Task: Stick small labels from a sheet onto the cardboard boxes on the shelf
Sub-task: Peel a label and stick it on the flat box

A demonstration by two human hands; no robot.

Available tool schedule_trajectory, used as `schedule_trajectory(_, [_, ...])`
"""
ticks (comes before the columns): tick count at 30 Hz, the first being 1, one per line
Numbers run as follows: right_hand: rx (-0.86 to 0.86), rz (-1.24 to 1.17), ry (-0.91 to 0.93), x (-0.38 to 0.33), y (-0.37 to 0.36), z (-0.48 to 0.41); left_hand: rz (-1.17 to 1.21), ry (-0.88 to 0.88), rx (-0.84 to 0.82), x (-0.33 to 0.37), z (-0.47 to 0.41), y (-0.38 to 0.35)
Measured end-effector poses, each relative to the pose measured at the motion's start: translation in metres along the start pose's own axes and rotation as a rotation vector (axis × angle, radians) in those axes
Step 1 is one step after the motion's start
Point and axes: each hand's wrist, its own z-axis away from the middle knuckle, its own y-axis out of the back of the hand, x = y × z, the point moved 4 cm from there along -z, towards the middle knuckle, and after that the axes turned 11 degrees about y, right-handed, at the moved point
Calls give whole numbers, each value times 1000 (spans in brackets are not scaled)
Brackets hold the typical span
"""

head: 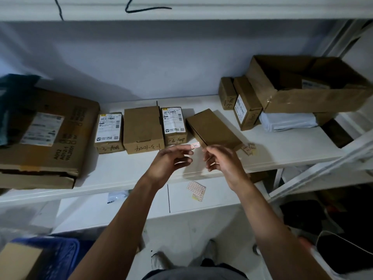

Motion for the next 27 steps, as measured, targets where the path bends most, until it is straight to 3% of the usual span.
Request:
schedule_trajectory(11, [-8,40,64,-1,30,-16,-131,-63,72,0,-22,-18])
schedule_trajectory(19, [-69,140,103,4,35,-27,-202,-32,102,-6,-35,-30])
schedule_trajectory(27, [-13,223,97,5,48,-47,-217,37,169,-16,-49,-33])
